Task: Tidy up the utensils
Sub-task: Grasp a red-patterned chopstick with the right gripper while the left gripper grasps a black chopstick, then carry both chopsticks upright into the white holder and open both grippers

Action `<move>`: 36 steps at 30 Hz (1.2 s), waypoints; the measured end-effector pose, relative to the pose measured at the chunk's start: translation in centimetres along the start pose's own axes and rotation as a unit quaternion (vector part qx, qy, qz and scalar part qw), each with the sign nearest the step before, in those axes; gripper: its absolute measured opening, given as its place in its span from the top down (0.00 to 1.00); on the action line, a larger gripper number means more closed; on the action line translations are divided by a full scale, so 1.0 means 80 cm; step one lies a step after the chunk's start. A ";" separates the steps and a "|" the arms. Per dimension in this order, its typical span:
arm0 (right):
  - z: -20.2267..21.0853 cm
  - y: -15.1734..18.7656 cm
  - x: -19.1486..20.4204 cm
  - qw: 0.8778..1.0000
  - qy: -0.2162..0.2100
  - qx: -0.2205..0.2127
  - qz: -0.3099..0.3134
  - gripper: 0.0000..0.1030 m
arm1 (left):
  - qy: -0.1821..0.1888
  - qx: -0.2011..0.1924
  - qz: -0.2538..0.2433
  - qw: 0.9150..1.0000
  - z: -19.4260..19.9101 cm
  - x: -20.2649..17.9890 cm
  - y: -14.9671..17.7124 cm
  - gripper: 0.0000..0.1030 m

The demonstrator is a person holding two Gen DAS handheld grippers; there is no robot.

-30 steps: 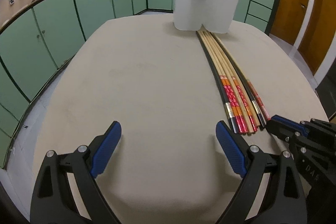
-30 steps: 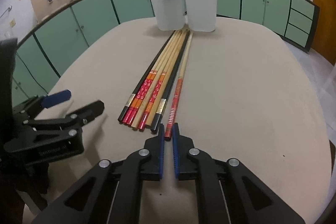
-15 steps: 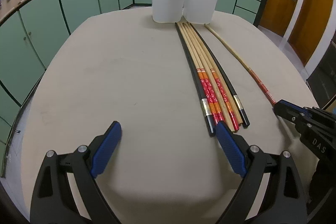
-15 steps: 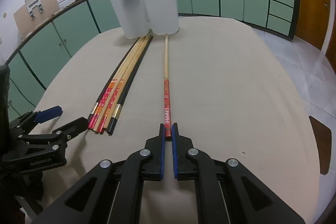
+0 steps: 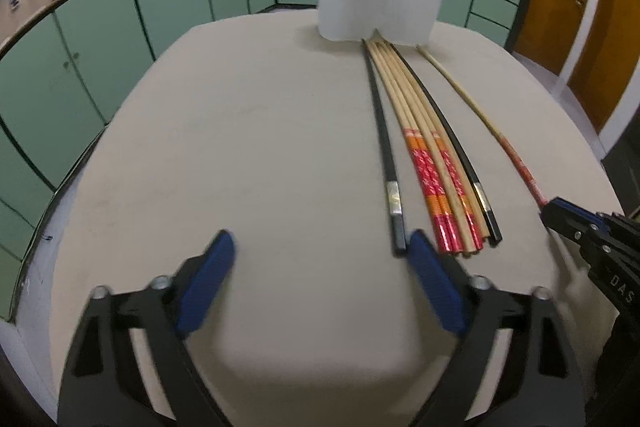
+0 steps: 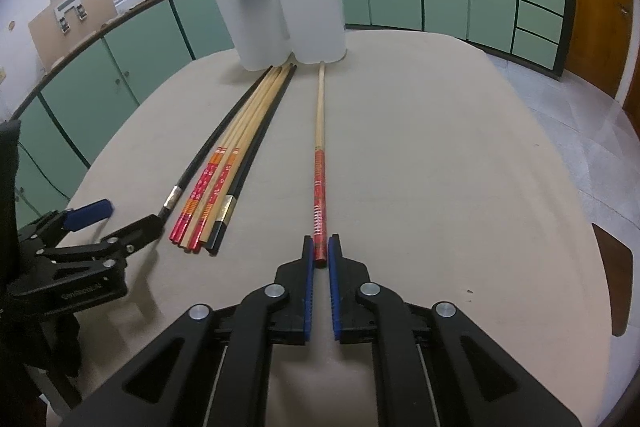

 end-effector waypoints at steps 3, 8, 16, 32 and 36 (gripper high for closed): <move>-0.001 0.001 -0.001 1.000 -0.006 0.003 -0.005 0.92 | 0.010 -0.006 -0.002 1.000 0.001 -0.005 -0.004 0.38; -0.001 0.001 -0.002 1.000 -0.010 0.005 -0.009 0.93 | 0.017 -0.010 -0.013 1.000 0.000 -0.013 -0.006 0.68; 0.001 0.001 -0.003 1.000 -0.009 0.002 -0.009 0.94 | 0.042 -0.013 -0.007 0.999 0.000 -0.019 -0.006 0.94; 0.083 -0.059 -0.003 0.996 -0.015 -0.091 0.006 0.94 | 0.040 -0.102 -0.019 0.994 0.108 -0.014 -0.058 0.94; 0.118 -0.092 -0.003 0.992 -0.022 -0.122 0.013 0.94 | 0.044 -0.141 -0.025 0.989 0.146 -0.013 -0.092 0.94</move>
Point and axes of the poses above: each gripper's, at about its wrist camera, not at the fingertips, and z roughly against the way its jaws point, x to its left, y to its underside, the point moved 9 cm from there along -z, roughly the way its jaws point, and after that the axes turned 5 degrees about y, right-handed, at the moved point
